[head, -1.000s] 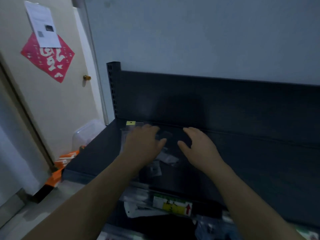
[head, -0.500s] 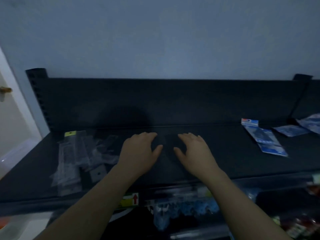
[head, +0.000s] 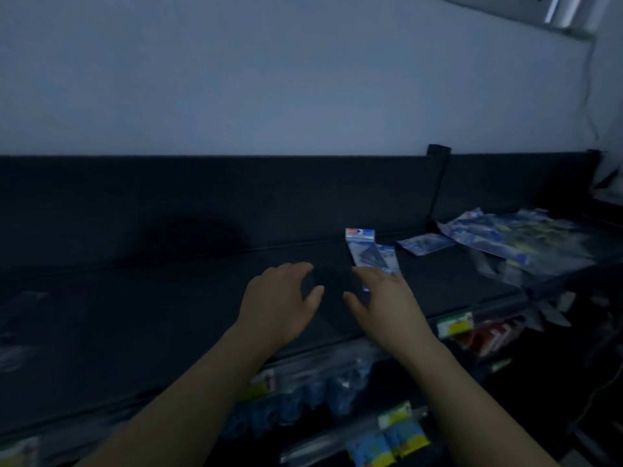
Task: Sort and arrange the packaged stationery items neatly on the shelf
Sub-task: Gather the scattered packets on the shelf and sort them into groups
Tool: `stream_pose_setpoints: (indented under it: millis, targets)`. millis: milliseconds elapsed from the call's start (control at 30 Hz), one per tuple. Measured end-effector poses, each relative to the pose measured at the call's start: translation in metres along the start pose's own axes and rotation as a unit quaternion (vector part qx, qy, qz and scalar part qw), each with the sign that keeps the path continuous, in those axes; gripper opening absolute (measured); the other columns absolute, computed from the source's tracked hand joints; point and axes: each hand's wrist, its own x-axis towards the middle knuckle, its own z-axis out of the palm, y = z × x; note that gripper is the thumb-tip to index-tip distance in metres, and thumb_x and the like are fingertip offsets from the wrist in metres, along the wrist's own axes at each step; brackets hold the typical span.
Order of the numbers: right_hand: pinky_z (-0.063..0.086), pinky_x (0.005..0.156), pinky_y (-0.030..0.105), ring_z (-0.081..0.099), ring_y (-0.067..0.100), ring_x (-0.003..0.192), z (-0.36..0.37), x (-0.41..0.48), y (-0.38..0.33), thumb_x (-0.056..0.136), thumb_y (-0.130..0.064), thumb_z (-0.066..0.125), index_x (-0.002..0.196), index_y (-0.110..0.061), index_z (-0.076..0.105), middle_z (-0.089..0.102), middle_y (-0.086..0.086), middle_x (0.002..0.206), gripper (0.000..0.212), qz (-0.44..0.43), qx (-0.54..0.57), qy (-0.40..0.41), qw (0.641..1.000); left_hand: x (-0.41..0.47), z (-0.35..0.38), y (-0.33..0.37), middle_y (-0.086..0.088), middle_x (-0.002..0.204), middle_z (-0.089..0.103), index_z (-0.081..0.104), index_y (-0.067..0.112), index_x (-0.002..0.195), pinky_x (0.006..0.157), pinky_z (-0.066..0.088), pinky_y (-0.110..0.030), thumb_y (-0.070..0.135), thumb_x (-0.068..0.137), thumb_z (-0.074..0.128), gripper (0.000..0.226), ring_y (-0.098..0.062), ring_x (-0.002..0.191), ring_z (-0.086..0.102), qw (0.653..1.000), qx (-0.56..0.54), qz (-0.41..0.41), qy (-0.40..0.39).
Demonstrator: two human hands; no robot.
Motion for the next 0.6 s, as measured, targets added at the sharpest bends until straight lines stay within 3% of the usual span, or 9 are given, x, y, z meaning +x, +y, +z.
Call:
stream_pose_setpoints:
  millis: [100, 300, 500, 600]
  targets:
    - [0.013, 0.117, 0.033, 0.039, 0.014, 0.132, -0.019, 0.0, 0.056, 0.095, -0.038, 0.05, 0.142, -0.02, 0.041, 0.047, -0.002, 0.143, 0.051, 0.021, -0.015, -0.001, 1.0, 0.021, 0.025, 0.048, 0.005, 0.132, 0.057, 0.046, 0.027, 0.138, 0.099, 0.042, -0.037, 0.047, 0.094, 0.046, 0.048, -0.017, 0.119, 0.052, 1.0, -0.021, 0.014, -0.004]
    - [0.013, 0.118, 0.034, 0.035, 0.014, 0.136, -0.051, -0.01, 0.143, 0.096, -0.039, 0.047, 0.143, -0.018, 0.039, 0.043, -0.002, 0.146, 0.052, 0.052, -0.045, -0.008, 0.998, 0.047, 0.071, 0.126, 0.004, 0.126, 0.061, 0.056, 0.024, 0.127, 0.091, 0.046, -0.034, 0.044, 0.094, 0.05, 0.04, -0.018, 0.113, 0.057, 0.997, -0.067, 0.031, -0.005]
    - [0.022, 0.116, 0.037, 0.035, 0.015, 0.136, -0.07, -0.018, 0.203, 0.097, -0.04, 0.047, 0.144, -0.018, 0.039, 0.043, -0.002, 0.147, 0.053, 0.104, -0.03, -0.01, 0.994, 0.078, 0.104, 0.166, 0.003, 0.13, 0.06, 0.05, 0.021, 0.137, 0.091, 0.045, -0.031, 0.046, 0.094, 0.051, 0.05, -0.015, 0.117, 0.055, 0.995, -0.076, 0.051, -0.027]
    - [0.018, 0.116, 0.033, 0.043, 0.015, 0.131, -0.073, -0.013, 0.234, 0.096, -0.04, 0.049, 0.141, -0.018, 0.043, 0.049, -0.002, 0.142, 0.051, 0.123, -0.021, -0.003, 0.992, 0.1, 0.12, 0.182, 0.0, 0.129, 0.061, 0.05, 0.017, 0.137, 0.091, 0.048, -0.033, 0.045, 0.094, 0.051, 0.051, -0.017, 0.112, 0.058, 0.995, -0.078, 0.057, -0.041]
